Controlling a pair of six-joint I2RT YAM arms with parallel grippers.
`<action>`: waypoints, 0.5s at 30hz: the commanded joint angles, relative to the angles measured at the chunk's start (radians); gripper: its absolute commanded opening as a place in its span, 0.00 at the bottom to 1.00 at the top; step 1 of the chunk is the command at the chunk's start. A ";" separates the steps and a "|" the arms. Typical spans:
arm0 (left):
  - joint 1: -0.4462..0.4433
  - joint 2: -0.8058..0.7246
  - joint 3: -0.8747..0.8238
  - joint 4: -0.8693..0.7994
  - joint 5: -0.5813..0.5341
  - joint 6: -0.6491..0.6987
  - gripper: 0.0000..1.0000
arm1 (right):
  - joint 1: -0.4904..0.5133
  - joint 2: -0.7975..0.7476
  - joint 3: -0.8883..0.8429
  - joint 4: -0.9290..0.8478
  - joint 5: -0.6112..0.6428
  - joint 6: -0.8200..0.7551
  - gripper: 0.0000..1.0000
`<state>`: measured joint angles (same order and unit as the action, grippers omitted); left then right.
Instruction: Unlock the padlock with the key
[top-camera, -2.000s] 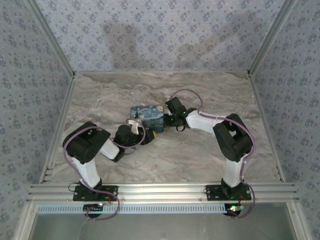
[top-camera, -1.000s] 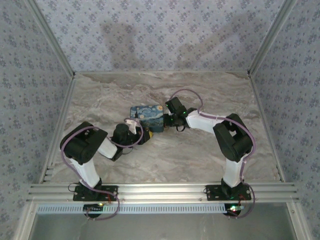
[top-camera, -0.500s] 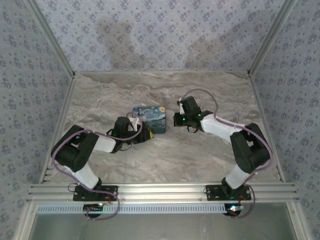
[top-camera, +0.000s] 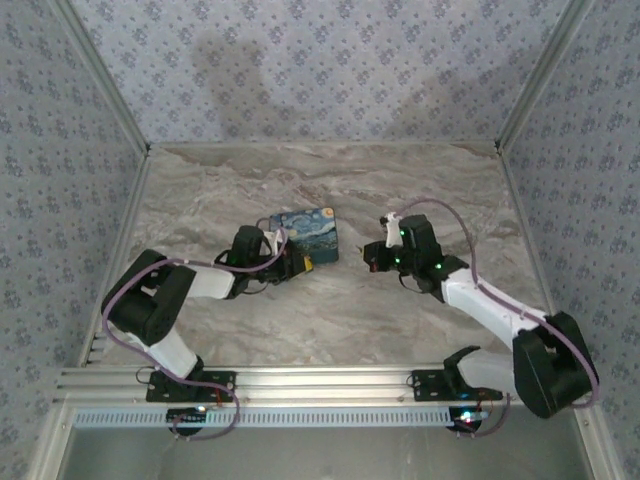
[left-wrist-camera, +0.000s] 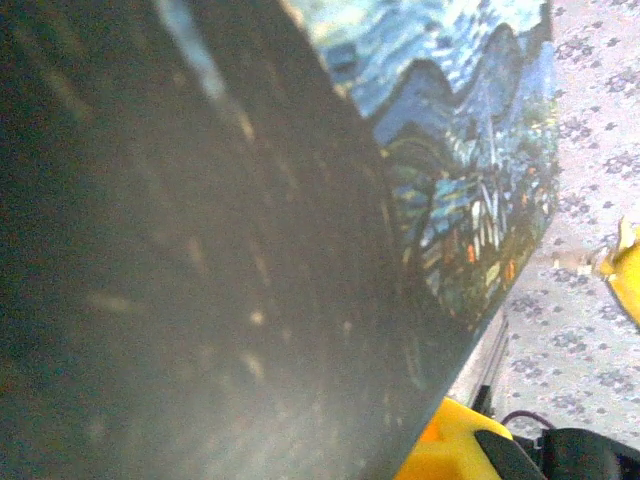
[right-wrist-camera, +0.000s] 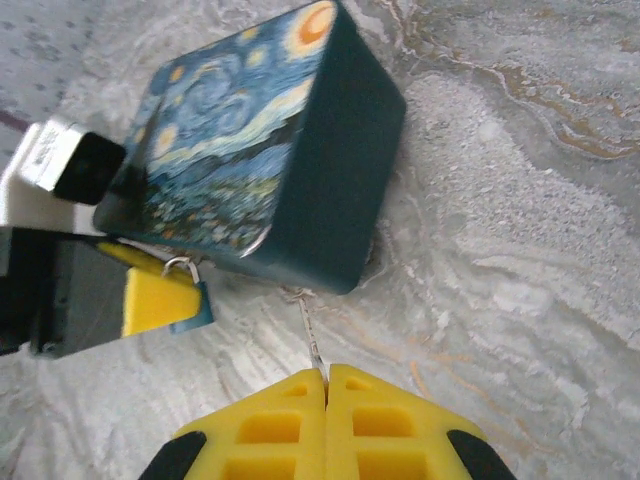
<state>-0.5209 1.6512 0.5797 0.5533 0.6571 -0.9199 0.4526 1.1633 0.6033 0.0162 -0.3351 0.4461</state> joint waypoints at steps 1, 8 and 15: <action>-0.028 0.014 0.057 0.013 -0.003 -0.080 0.00 | -0.023 -0.076 -0.053 0.047 -0.082 0.058 0.00; -0.058 0.030 0.125 -0.027 -0.077 -0.113 0.00 | -0.065 -0.175 -0.129 0.123 -0.167 0.148 0.00; -0.062 0.064 0.138 0.029 -0.079 -0.161 0.00 | -0.074 -0.247 -0.140 0.180 -0.213 0.263 0.00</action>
<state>-0.5766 1.6962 0.6895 0.5354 0.5800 -1.0443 0.3817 0.9607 0.4557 0.1474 -0.5030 0.6380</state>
